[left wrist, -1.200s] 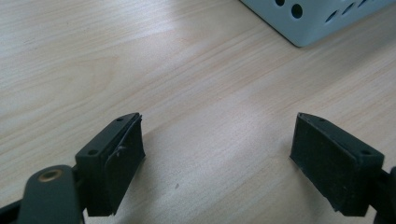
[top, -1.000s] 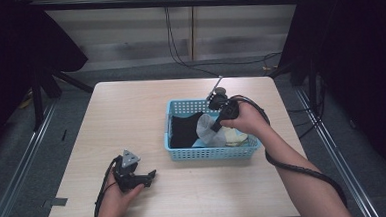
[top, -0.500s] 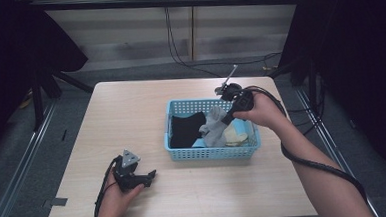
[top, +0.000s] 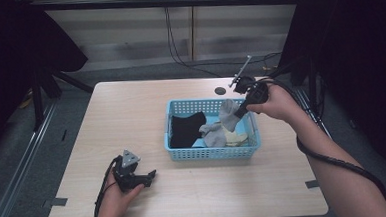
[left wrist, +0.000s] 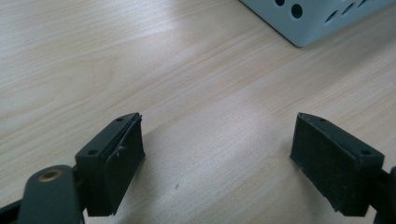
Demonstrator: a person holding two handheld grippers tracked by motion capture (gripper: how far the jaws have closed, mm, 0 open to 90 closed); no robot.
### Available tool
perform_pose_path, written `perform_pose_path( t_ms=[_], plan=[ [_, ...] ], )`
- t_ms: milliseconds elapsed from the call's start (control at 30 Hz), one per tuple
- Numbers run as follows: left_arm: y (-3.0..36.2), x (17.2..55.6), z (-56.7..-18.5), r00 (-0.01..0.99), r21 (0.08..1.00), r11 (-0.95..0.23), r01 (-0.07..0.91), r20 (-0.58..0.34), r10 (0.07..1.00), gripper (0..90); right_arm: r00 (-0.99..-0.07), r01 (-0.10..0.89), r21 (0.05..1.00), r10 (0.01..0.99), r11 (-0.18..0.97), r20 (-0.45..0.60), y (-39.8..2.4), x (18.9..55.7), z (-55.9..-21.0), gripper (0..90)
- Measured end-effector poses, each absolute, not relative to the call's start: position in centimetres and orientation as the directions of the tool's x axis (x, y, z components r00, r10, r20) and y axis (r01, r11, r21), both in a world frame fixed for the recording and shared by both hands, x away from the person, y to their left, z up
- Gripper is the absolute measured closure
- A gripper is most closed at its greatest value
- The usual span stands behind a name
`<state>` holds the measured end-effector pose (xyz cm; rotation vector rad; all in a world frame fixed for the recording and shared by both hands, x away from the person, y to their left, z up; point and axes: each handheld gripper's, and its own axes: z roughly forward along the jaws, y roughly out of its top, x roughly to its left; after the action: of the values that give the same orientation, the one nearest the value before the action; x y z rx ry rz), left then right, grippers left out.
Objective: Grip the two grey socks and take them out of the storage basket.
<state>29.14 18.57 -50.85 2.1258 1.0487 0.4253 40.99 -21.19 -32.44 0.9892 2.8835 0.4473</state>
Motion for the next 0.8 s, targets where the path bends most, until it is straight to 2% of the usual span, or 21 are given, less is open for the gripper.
perform_pose_path(
  t_ms=[800],
  plan=[
    [18.6, 29.1, -50.8, 0.615, 0.725, -0.413, 0.552, -0.019, 0.788, 16.5, -0.747, 0.631, 0.303, 0.665, 0.714, -0.01, -26.1, 40.4, -29.2, 80.3]
  ],
)
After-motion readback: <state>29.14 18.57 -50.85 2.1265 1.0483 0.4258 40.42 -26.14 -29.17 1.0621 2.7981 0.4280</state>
